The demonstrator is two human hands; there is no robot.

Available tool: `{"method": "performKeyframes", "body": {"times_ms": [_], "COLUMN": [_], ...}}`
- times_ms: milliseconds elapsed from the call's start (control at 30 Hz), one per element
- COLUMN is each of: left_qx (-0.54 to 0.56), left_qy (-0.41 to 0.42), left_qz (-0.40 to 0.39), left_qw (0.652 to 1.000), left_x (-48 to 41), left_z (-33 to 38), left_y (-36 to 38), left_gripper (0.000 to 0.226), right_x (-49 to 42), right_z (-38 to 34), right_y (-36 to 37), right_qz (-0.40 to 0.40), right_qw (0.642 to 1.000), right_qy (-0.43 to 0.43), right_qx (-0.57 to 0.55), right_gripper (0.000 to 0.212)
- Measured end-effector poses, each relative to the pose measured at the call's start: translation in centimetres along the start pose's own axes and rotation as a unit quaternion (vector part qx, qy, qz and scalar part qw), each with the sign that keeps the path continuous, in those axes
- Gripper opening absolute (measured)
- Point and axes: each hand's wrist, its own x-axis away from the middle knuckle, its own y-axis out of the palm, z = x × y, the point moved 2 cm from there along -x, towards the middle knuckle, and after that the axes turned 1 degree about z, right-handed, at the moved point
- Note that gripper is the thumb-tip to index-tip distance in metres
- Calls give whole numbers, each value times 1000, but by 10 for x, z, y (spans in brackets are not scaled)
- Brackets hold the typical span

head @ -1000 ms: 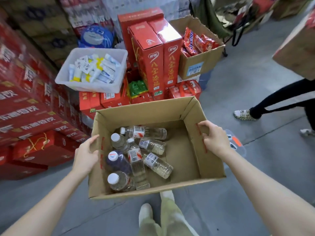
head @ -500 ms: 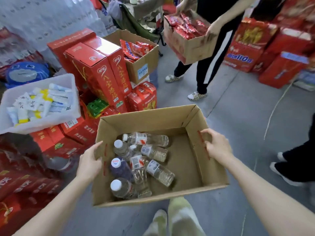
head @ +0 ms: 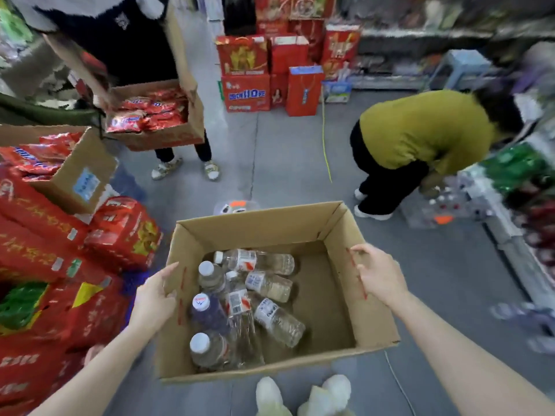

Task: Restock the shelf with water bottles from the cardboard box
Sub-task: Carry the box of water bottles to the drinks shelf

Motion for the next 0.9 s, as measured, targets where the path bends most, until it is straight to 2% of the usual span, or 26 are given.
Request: {"method": "performKeyframes", "body": {"times_ms": [233,467,733,900], "left_qx": [-57,-79,-100,-95], "left_qy": [129,244,344,384], "left_qz": [-77,-146,-209,-267], "left_qw": [987,955,910,879], "left_x": [-31,-22,16,41], "left_z": [119,242,363,427], "left_y": [80,172,283,357], "left_gripper": [62,60,59,58], "right_x": [36,75,134,165], "right_z": [109,213,320,373], "right_y": [-61,-117,-157,-171], "right_qz": [78,155,212,242], "right_qw": [989,963,922,879], "right_qy": [121,217,317,398], "right_qx": [-29,-46,-68,-107], "right_gripper": [37,37,38,41]}}
